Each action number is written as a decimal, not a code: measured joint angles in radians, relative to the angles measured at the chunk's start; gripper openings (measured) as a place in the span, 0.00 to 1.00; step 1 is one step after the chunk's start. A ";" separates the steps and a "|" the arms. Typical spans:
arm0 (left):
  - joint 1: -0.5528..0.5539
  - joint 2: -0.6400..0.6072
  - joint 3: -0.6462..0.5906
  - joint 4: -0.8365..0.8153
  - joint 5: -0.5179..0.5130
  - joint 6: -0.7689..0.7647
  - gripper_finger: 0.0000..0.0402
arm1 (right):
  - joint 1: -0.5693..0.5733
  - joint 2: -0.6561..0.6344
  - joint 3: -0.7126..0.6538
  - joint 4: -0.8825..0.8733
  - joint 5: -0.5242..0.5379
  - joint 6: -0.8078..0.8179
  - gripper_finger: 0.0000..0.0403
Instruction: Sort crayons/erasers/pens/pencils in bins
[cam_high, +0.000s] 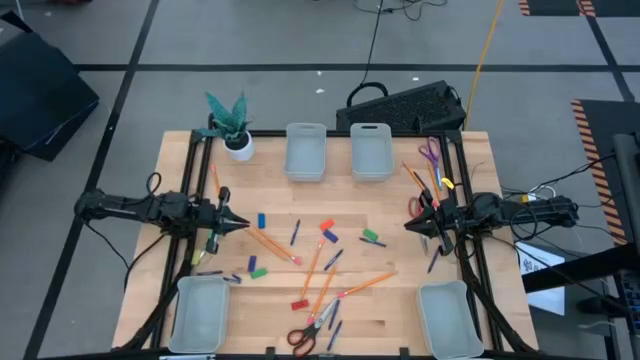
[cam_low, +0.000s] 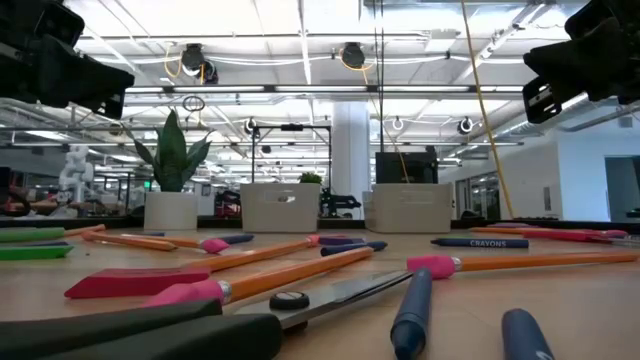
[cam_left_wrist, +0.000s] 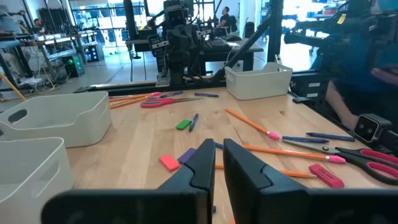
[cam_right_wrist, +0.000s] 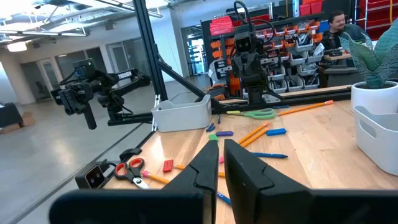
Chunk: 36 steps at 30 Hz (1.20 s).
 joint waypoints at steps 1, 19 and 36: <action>0.000 0.000 0.000 0.000 0.000 0.000 0.09 | 0.000 0.000 0.000 0.000 0.000 0.000 0.05; 0.000 0.000 0.000 0.000 0.000 0.000 0.09 | 0.000 0.000 0.000 0.000 0.000 0.000 0.05; 0.000 0.000 0.000 0.005 0.000 0.000 0.09 | 0.007 0.087 0.001 0.262 0.149 -0.105 0.05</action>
